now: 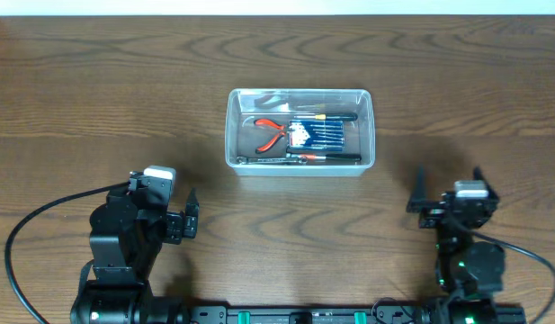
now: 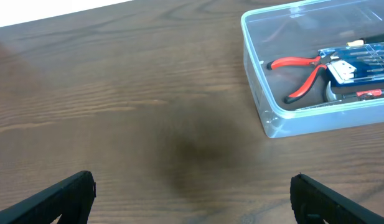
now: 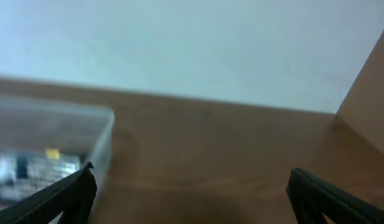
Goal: Pack container
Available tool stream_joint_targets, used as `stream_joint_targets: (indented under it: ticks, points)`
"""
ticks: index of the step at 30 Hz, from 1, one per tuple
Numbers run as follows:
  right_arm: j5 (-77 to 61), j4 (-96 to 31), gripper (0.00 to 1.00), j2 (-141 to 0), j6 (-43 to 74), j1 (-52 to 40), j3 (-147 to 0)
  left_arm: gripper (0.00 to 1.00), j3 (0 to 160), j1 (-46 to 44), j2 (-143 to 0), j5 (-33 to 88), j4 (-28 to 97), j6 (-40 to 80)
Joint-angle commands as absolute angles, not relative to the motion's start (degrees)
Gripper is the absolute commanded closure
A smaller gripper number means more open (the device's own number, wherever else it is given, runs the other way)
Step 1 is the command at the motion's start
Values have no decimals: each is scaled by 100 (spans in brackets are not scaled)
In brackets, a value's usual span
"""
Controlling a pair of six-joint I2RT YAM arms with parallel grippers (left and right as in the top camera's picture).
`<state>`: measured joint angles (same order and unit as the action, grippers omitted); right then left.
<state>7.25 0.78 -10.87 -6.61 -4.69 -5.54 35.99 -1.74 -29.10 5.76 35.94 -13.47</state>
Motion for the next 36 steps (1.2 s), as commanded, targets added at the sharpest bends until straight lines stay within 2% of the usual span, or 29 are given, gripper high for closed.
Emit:
stream_joint_targets:
  ticks: [1,4,10,13,36]
  points:
    - [703,113,1,-735,-952,-414,-228,2,3601,-202,-2906,530,3594,-1297]
    - [628,-381,1,-342,-952,-405,-30,2,3601,-202,-2906,530,3592,-1297]
    - [233,-429,1,-32,-945,-266,-27,2,3601,-202,-2906,530,3594,-1297]
    - [209,-405,1,-32,-600,-261,-32,2,3601,-202,-2906,530,3592,-1297]
    - [209,-408,1,-32,-604,-263,-32,2,3601,-202,-2906,530,3592,-1297]
